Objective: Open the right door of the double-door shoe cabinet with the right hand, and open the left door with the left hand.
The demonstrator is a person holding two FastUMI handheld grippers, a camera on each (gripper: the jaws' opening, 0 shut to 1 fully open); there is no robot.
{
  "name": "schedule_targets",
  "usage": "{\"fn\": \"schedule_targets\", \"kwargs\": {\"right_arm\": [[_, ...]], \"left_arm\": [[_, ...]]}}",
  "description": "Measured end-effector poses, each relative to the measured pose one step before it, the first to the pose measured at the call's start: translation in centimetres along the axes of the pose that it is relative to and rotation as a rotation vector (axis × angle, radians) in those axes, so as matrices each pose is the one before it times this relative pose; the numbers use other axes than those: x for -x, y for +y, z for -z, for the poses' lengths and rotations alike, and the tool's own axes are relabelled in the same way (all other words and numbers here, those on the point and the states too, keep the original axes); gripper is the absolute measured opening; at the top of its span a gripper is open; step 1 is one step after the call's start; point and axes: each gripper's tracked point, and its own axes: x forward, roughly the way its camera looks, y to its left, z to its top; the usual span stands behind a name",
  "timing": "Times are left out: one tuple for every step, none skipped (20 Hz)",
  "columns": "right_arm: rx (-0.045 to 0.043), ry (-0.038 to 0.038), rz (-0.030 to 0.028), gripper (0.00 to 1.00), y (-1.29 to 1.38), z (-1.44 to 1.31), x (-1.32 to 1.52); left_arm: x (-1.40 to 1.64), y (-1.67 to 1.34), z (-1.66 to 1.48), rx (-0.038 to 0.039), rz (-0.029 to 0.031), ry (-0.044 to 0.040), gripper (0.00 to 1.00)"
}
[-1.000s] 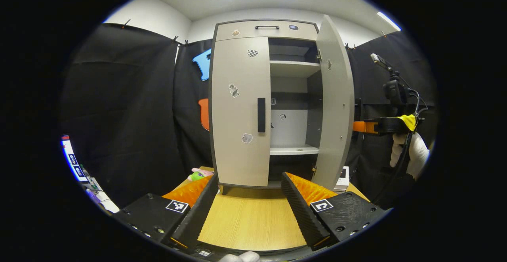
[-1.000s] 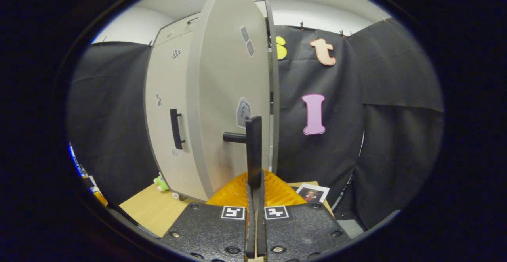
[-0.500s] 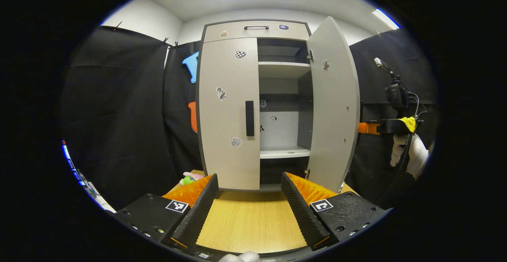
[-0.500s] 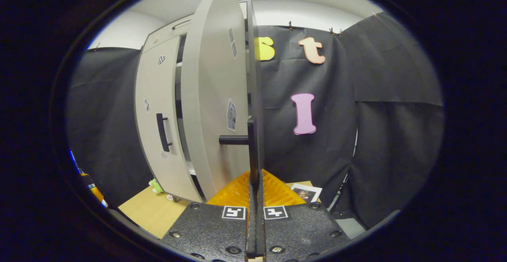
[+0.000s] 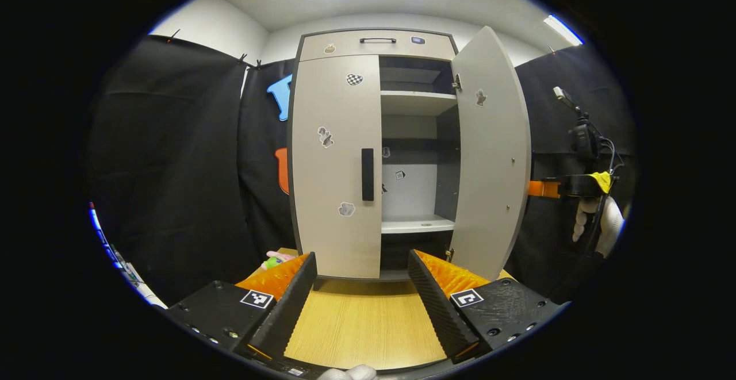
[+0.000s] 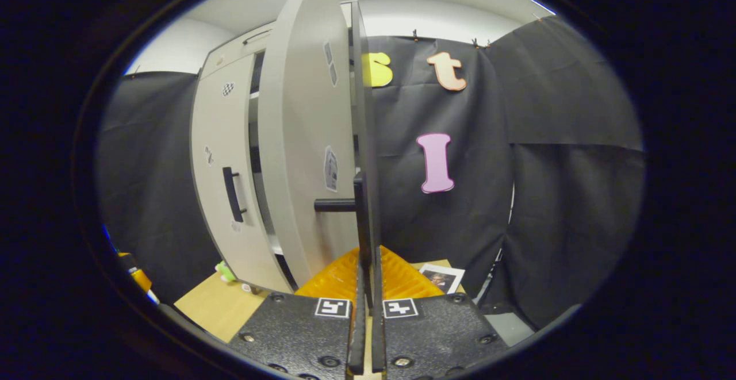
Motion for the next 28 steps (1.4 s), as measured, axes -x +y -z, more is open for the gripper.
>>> {"fn": "schedule_targets", "kwargs": {"right_arm": [[0.00989,0.00152,0.0156,0.11,-0.421,-0.137,0.128],[0.01163,0.00256,0.01357,0.17,-0.553,0.145,0.623],[0.00581,-0.0051,0.00733,0.36,-0.3,-0.133,0.762],[-0.00089,-0.00781,0.0071,0.43,-0.074,-0.283,1.08],[0.00294,-0.01167,0.0115,0.54,-0.129,-0.203,1.226],[0.00705,-0.01622,0.00637,0.58,-0.041,-0.252,1.143],[0.01665,-0.00764,0.00898,0.74,0.166,-0.37,0.738],[0.01415,-0.01442,0.01844,0.8,-0.126,-0.066,0.519],[0.00922,-0.01164,0.00885,0.89,0.27,-0.382,0.565],[0.00403,-0.01356,-0.00265,0.9,0.672,-0.143,0.829],[-0.00064,-0.00595,-0.00941,0.91,0.989,-0.099,0.643],[-0.00836,-0.00205,-0.01563,0.92,1.095,0.427,0.718],[-0.01341,0.00153,-0.01665,0.94,1.19,0.434,0.6],[-0.00645,0.01091,-0.01896,0.96,1.173,0.653,0.428],[-0.00919,0.01273,-0.01549,0.96,0.96,0.69,0.322],[0.00382,0.00371,-0.00939,0.96,0.94,0.355,0.245],[0.00238,-0.00408,-0.00581,0.96,0.689,0.16,0.173],[-0.00088,0.00081,-0.0043,0.96,0.674,0.243,0.03],[-0.00345,0.01068,-0.01243,0.96,0.716,0.556,-0.081],[-0.00712,0.0124,-0.0081,0.96,0.67,0.384,-0.192],[-0.00819,0.00734,-0.00669,0.96,0.49,0.191,0.056],[-0.00686,0.00238,0.003,0.96,0.264,-0.049,-0.233],[-0.0052,0.00251,0.00332,0.96,0.251,-0.06,-0.062],[-0.00456,-0.00316,0.00653,0.96,0.204,-0.259,-0.044],[-0.00357,-0.00532,0.0068,0.96,0.1,-0.316,0.025],[0.00036,-0.00424,0.00783,0.96,0.037,-0.237,-0.12],[0.00201,-0.00545,0.00799,0.96,0.093,-0.258,-0.043],[0.00138,-0.00367,0.01031,0.96,0.013,-0.223,-0.1]], "left_arm": [[-0.154,0.152,-0.056,0.00075,-0.00233,-0.00012,0.96],[-0.295,0.209,-0.039,0.00228,-0.00107,0.00132,0.95],[-0.254,0.269,0.001,0.00352,-0.00246,0.00117,0.96],[-0.23,0.333,-0.153,0.00115,-0.00444,-0.00155,0.96],[-0.346,0.213,-0.051,-0.0017,-0.00127,0.00175,0.96],[-0.291,0.32,-0.045,-0.00214,-0.00244,0.00133,0.96],[-0.237,0.076,-0.076,-0.0023,0.00044,-0.00083,0.96],[-0.371,0.224,-0.143,-0.00162,-0.00063,-0.0039,0.96],[-0.425,0.28,-0.191,-0.00211,0.00001,-0.0031,0.96],[-0.488,0.268,-0.11,-0.00195,-0.00184,-0.00307,0.96],[-0.367,0.339,-0.082,-0.00034,-0.00473,0.00002,0.96],[-0.441,0.243,-0.071,-0.00115,-0.00096,-0.00237,0.95],[-0.548,0.095,-0.013,-0.00147,0.00297,0.00082,0.96],[-0.4,0.146,0.027,-0.00377,0.00014,0.00009,0.95],[-0.416,0.131,0.024,-0.00575,0.00275,0.0005,0.96],[-0.465,0.143,-0.137,-0.00723,0.00136,-0.00259,0.96],[-0.545,0.099,-0.169,-0.00776,0.00293,-0.00188,0.96],[-0.593,0.047,-0.155,-0.00537,0.00257,-0.00354,0.95],[-0.663,-0.043,-0.145,-0.0038,0.00388,-0.00264,0.95],[-0.708,-0.045,-0.181,0.00036,0.00578,-0.00193,0.96],[-0.95,-0.021,-0.248,-0.00064,0.00732,-0.00557,0.96],[-1.034,-0.003,-0.2,-0.00096,0.00451,-0.00552,0.96],[-1.089,0.015,-0.37,-0.00295,0.00629,-0.00505,0.96],[-1.139,0.065,-0.455,-0.00501,0.00127,-0.01037,0.96],[-1.117,-0.074,-0.558,-0.00116,0.00356,-0.00783,0.95],[-1.257,-0.102,-0.477,0.00091,0.00626,-0.00973,0.96],[-1.147,-0.165,-0.406,0.00333,0.00778,-0.00696,0.96],[-1.244,-0.126,-0.288,0.00532,0.00572,0.00025,0.96]]}}
